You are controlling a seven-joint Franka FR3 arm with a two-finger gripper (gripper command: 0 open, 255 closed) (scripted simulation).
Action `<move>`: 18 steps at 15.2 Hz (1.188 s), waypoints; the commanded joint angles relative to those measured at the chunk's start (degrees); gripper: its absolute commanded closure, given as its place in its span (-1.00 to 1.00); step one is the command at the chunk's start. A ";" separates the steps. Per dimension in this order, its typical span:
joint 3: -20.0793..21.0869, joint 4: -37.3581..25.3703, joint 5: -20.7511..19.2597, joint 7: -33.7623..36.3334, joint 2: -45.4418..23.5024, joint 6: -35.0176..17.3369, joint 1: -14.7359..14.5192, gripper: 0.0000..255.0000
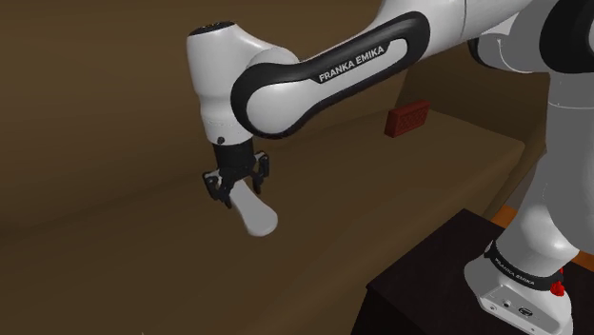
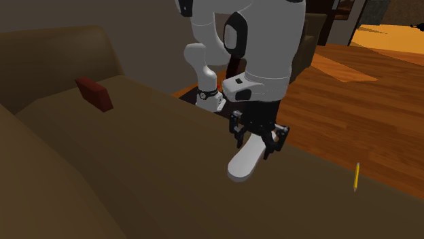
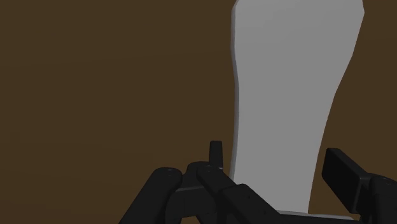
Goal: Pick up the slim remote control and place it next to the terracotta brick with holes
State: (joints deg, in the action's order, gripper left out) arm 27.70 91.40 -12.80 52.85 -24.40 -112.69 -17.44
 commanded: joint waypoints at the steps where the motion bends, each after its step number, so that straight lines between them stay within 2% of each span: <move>1: 0.11 -0.77 0.25 -0.19 0.42 1.14 0.04 1.00; 18: 0.81 -11.89 1.41 -1.34 1.92 13.47 -0.72 1.00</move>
State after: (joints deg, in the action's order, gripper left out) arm 28.52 80.66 -11.33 51.58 -22.28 -100.17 -18.01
